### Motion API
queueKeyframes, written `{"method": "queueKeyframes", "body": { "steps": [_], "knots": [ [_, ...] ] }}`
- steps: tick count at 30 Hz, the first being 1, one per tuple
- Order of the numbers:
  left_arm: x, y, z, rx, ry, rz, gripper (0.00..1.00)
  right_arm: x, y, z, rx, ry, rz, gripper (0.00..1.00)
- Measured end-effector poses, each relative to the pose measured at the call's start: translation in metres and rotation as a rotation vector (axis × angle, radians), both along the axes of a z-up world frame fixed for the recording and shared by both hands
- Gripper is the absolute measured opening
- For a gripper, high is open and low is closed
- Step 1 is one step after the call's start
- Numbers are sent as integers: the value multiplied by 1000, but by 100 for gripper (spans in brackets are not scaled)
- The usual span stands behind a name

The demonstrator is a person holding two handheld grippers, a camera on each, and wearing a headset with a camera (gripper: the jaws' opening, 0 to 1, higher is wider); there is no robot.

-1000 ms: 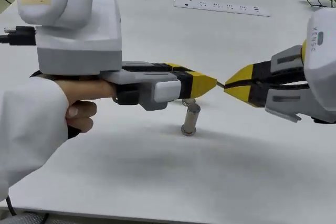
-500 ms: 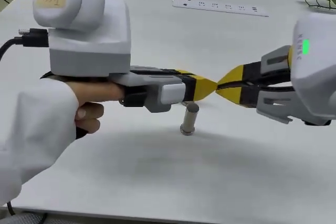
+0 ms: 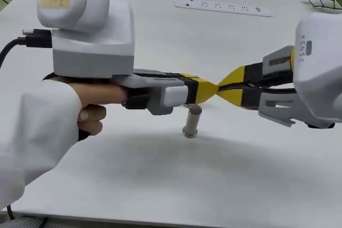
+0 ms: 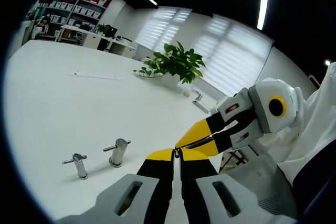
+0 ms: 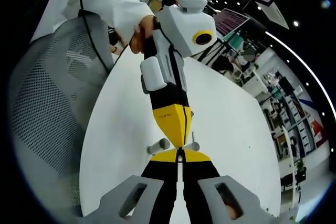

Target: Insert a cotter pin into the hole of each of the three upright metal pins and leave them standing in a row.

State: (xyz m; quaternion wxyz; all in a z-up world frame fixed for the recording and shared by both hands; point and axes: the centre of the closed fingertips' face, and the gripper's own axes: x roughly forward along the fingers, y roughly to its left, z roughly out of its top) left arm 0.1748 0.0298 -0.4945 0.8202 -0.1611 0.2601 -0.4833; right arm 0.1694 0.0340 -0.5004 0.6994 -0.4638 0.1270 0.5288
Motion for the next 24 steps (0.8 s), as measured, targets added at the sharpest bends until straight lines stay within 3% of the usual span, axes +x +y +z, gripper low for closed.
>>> {"method": "queueKeyframes", "body": {
  "steps": [4, 7, 10, 13, 16, 18, 20, 24],
  "knots": [
    [-2, 0, 0, 2, 5, -7, 0, -1, 0, -1, -3, 0, 4, 0],
    [-4, 2, 0, 14, -8, -29, 0, -3, 2, -1, 1, 4, 7, 0],
    [-4, 3, 1, 1, 13, -21, 0, -2, 4, 1, 9, 2, 6, 0],
    [-5, 4, 4, 16, -21, -25, 0, -2, 5, 2, 17, 3, 3, 0],
    [-5, 5, 5, 11, -24, -25, 0, -1, 5, 3, 19, 0, 2, 0],
    [-6, 5, 4, 15, -26, -33, 0, -2, 5, 3, 21, 23, 0, 0],
    [-7, 5, 5, 20, -40, -38, 0, -4, 5, 5, 22, 13, 1, 0],
    [-8, 4, 5, 23, -35, -40, 0, -5, 5, 4, 20, 14, 1, 0]
  ]
}}
